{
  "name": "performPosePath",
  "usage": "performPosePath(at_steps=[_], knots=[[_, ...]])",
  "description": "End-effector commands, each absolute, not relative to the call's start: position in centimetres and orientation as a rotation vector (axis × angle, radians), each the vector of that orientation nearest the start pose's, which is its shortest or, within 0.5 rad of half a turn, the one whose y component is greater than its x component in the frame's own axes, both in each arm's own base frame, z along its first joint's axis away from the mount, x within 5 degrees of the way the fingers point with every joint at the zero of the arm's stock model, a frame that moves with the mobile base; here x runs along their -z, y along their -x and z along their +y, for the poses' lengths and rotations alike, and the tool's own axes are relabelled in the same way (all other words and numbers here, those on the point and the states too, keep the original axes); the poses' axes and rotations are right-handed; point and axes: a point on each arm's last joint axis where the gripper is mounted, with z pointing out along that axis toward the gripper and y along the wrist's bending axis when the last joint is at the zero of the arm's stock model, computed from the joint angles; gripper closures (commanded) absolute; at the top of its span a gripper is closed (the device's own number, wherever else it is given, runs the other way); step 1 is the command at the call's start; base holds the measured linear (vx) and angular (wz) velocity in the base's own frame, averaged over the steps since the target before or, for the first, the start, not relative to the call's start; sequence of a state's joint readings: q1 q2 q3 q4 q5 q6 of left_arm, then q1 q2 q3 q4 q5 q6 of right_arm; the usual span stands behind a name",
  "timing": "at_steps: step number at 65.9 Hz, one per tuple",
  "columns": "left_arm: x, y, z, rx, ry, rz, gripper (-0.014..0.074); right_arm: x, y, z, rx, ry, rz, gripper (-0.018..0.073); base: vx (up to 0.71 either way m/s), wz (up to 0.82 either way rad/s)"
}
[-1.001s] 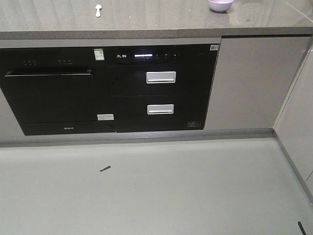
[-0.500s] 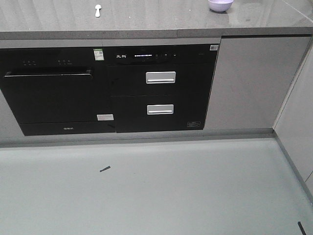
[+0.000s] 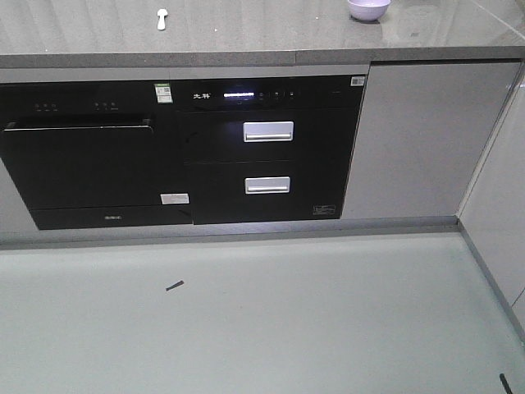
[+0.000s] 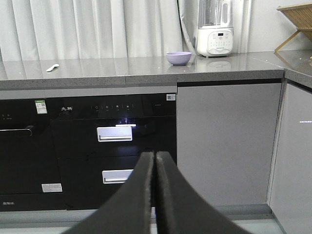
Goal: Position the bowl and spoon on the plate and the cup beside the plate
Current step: 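Drive closer to the counter edge with both grippers held open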
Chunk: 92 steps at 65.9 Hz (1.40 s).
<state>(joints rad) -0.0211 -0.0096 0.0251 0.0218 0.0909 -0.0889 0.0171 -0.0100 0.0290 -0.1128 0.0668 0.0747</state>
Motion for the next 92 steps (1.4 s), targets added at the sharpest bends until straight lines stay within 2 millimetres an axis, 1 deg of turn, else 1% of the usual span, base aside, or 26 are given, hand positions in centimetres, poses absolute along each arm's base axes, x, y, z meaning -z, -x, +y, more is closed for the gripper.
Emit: performPosePath(at_steps=[1,92], knots=[[-19.29,-5.91,-0.13,0.076,0.042,1.56,0.0602,-20.02,-5.63,0.11,0.023,0.05,1.495,0.0564,0.03,-0.01],[-19.29,-5.91,-0.13,0.076,0.042,1.56,0.0602,-20.02,-5.63,0.11,0.023,0.05,1.495,0.0564,0.05,0.0]])
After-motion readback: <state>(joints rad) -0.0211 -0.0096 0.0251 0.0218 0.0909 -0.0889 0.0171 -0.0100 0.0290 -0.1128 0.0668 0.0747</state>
